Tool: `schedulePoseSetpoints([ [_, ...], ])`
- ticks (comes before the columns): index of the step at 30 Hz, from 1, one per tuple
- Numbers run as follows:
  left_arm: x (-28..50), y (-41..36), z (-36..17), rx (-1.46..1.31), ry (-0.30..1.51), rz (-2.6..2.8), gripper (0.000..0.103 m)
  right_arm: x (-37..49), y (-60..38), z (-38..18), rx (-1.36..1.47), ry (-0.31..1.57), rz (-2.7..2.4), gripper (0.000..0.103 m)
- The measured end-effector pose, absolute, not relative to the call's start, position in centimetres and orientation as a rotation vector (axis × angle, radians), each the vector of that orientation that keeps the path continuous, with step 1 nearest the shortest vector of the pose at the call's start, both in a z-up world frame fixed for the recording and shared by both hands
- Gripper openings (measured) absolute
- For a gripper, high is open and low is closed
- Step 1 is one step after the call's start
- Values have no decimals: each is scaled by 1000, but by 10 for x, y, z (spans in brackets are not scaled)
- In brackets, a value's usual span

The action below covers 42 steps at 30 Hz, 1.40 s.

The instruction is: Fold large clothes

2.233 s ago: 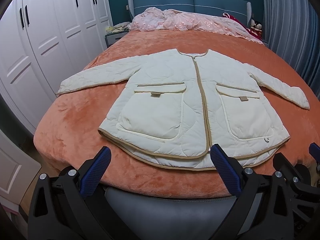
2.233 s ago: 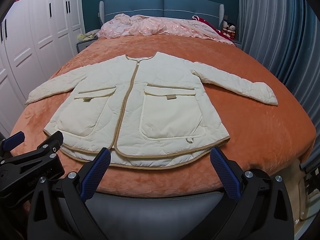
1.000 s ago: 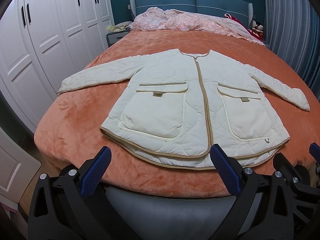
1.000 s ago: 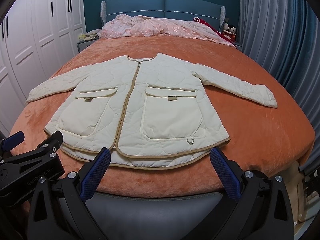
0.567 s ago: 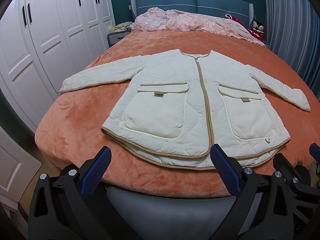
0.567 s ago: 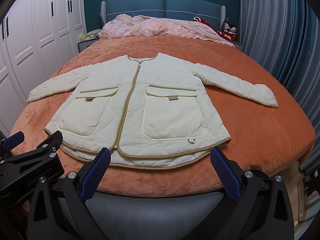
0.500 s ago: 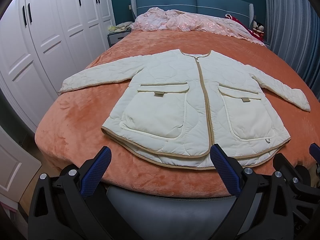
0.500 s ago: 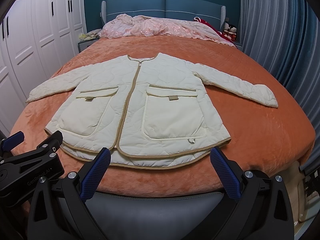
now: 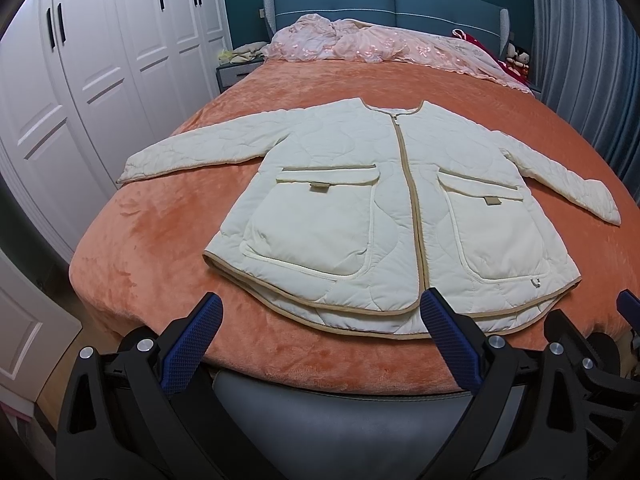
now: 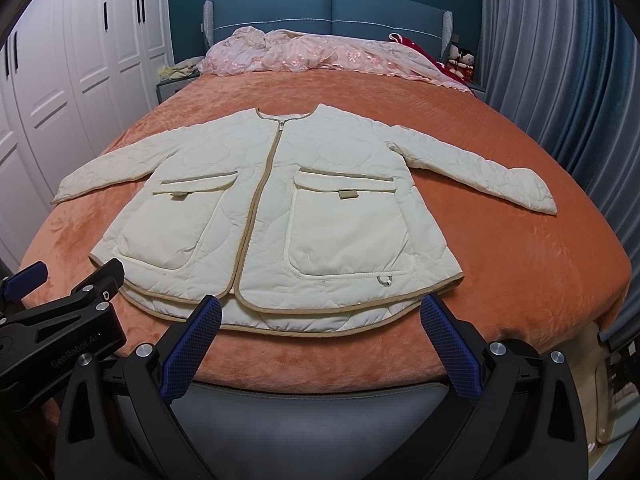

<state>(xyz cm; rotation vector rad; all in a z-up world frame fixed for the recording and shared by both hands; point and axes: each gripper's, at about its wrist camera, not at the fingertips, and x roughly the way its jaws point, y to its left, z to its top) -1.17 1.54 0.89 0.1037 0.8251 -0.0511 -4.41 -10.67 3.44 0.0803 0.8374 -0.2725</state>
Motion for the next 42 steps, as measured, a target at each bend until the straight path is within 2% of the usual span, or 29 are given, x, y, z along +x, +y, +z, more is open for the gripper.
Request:
schedulePoseSetpoints([
  [32, 4, 12, -13, 114, 880, -41, 97, -27, -111, 9, 89, 895, -233, 98],
  [42, 38, 2, -26, 150, 916, -30, 97, 8, -170, -1, 177, 887, -256, 98],
])
